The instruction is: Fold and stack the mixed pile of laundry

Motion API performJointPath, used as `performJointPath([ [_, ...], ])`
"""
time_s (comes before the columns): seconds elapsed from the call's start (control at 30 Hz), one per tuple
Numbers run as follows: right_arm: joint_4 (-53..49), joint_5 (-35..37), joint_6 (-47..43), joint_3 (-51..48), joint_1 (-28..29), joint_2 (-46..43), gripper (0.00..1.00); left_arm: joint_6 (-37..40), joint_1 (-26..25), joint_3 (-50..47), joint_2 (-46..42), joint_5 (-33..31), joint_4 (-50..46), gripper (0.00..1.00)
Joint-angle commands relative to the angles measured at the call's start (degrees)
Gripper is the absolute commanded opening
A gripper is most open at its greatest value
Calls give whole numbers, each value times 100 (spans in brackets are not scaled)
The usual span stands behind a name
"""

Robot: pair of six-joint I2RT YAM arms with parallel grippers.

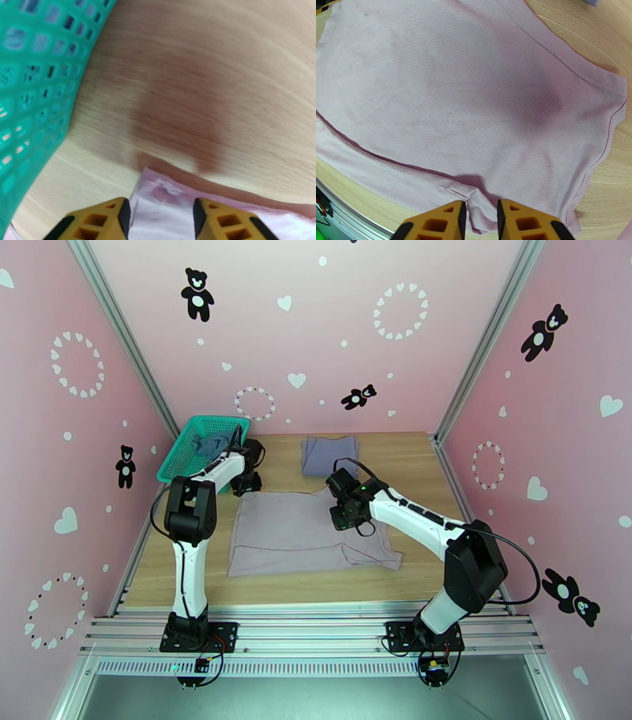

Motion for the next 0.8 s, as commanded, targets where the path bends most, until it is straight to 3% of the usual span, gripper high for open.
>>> performJointPath([
  [0.0,-61,-34,-24,-32,-25,-87,28,16,52,193,203,58,-160,49],
  [0.17,-45,-21,-5,-51,-31,-71,28,80,52,-43,-121,108,37,50],
  [0.47,-22,-29,22,-132,-31,-162,28,282,113,151,273,55,-195,49],
  [0.6,-58,12,-32,-106,-72,-141,28,255,112,100,390,307,-127,39],
  [0.77,61,-222,-425,336,-511,105,33,247,113,-115,289,491,68,17],
])
